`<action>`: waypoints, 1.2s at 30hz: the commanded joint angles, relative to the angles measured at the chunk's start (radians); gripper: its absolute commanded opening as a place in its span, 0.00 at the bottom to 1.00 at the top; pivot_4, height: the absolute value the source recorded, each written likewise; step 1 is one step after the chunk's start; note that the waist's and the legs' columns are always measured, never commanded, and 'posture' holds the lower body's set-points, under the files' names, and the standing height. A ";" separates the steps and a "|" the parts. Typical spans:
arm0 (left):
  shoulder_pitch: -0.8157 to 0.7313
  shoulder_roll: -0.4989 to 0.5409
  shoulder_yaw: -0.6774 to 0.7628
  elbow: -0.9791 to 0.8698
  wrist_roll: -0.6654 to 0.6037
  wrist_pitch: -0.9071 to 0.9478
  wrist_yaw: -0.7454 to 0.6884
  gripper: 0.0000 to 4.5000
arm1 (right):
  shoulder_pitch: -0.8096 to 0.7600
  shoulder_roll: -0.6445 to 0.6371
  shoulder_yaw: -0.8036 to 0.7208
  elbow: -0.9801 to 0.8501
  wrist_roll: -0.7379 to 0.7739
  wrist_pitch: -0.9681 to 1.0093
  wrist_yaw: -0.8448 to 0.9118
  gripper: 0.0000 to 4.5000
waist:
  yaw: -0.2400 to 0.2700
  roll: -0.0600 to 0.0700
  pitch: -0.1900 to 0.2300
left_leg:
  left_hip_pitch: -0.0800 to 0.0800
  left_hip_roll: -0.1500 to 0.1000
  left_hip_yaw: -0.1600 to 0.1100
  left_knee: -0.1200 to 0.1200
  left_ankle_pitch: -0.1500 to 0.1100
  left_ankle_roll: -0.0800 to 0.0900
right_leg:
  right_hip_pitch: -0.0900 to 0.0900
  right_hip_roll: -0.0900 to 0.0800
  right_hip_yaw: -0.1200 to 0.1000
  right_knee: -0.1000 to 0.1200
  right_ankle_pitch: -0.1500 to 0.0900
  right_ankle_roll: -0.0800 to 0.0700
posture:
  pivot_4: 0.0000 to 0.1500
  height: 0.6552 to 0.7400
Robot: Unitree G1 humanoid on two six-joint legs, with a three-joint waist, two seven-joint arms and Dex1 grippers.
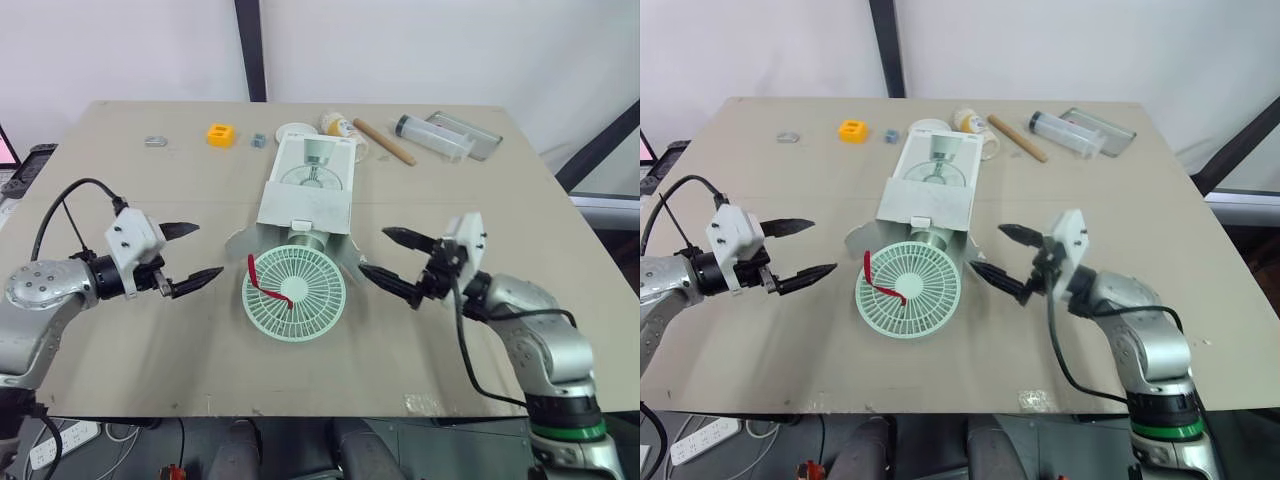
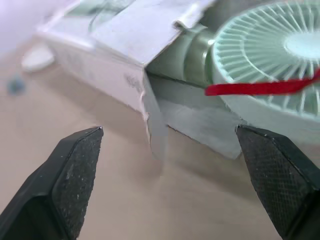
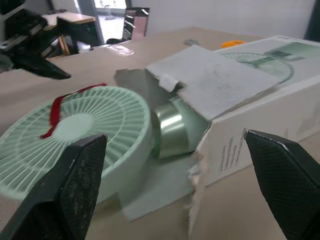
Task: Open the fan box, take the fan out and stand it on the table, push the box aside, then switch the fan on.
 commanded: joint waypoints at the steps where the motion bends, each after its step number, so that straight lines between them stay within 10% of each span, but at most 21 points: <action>1: -0.063 -0.010 -0.045 0.144 0.280 -0.584 -0.104 1.00 | 0.096 -0.077 -0.048 -0.022 0.035 -0.075 0.136 0.99 | 0.006 0.000 0.000 | 0.000 0.000 0.000 0.000 0.000 0.000 | 0.000 0.000 0.000 0.000 0.000 0.000 | 1.00 1.00; 13: -0.219 -0.108 -0.076 0.623 0.633 -1.538 0.000 1.00 | 0.123 -0.123 -0.012 0.015 0.037 -0.207 0.299 0.99 | 0.017 0.000 0.000 | 0.001 0.000 0.001 0.004 0.000 0.001 | 0.003 0.000 0.000 0.001 0.001 0.001 | 1.00 1.00; 36: -0.335 -0.322 0.057 0.714 1.469 -1.620 0.615 1.00 | 0.101 -0.142 0.030 0.036 -0.033 -0.290 0.296 0.99 | 0.017 0.000 -0.002 | 0.005 -0.001 0.001 0.015 0.001 0.002 | 0.007 0.000 0.000 0.011 0.004 0.004 | 1.00 1.00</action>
